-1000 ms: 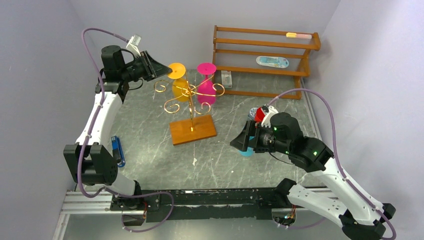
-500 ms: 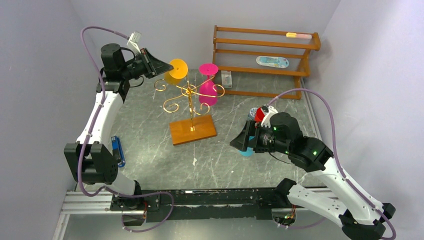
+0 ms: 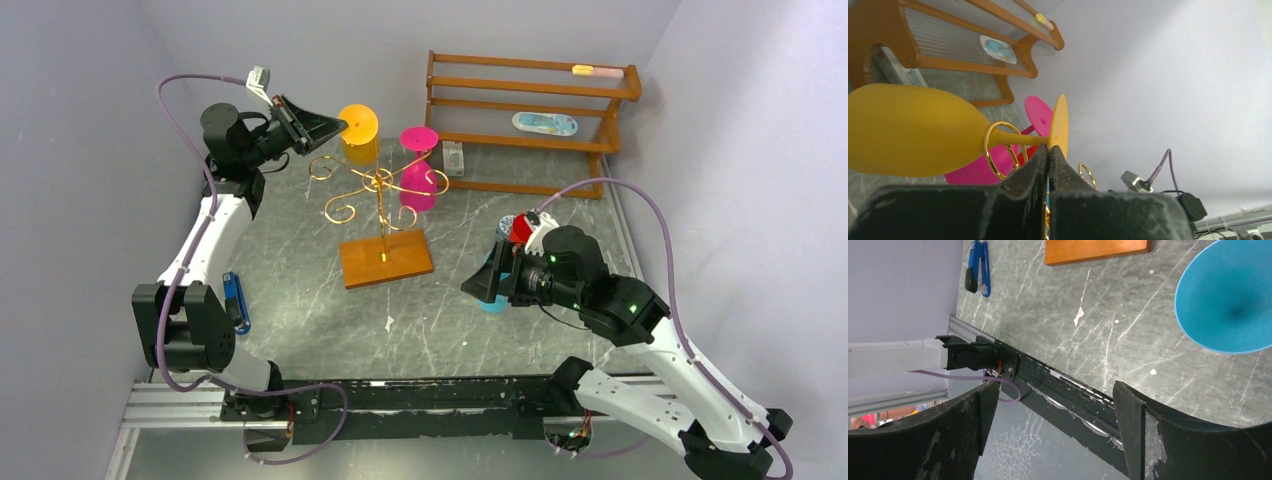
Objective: Take the wine glass off the wine glass rack
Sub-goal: Pick up the wine glass from the wine rack.
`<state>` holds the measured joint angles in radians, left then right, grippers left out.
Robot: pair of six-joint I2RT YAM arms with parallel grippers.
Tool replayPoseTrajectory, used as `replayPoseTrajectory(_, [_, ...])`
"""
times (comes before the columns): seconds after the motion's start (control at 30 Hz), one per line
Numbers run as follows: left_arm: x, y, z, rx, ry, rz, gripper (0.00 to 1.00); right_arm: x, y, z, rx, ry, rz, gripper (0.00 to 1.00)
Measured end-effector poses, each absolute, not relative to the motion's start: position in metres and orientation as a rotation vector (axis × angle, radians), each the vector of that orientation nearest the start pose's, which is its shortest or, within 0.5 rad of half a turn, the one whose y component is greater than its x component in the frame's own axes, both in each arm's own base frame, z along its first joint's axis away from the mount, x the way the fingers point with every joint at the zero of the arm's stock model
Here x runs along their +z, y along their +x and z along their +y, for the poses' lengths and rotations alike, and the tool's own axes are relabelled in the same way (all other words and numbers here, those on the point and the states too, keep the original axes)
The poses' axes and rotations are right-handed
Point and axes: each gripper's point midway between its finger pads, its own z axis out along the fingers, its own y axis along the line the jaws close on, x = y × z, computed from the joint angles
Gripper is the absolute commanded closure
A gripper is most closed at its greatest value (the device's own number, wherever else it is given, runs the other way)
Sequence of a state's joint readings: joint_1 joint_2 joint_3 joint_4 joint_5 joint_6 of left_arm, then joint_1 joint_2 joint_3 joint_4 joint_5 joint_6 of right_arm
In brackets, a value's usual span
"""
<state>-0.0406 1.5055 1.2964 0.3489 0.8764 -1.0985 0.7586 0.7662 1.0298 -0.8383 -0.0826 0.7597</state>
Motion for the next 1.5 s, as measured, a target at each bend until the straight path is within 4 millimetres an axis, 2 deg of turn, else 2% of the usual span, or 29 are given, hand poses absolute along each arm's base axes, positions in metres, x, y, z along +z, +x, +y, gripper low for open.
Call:
replayPoseTrajectory(0.7, [0.386, 0.413, -0.171, -1.535, -0.177, 1.65, 0.95, 0.262, 0.144, 0.195, 0.937, -0.044, 2.293, 0.11])
replayPoseTrajectory(0.87, [0.385, 0.41, -0.176, -1.545, -0.154, 1.657, 0.95, 0.261, 0.145, 0.196, 0.937, -0.044, 2.295, 0.11])
replayPoseTrajectory(1.07, [0.38, 0.403, -0.194, -1.593, -0.056, 1.685, 0.95, 0.258, 0.146, 0.197, 0.933, -0.044, 2.307, 0.11])
replayPoseTrajectory(1.5, [0.374, 0.404, -0.191, -1.478, -0.01, 1.756, 0.95, 0.256, 0.146, 0.198, 0.932, -0.033, 2.318, 0.11])
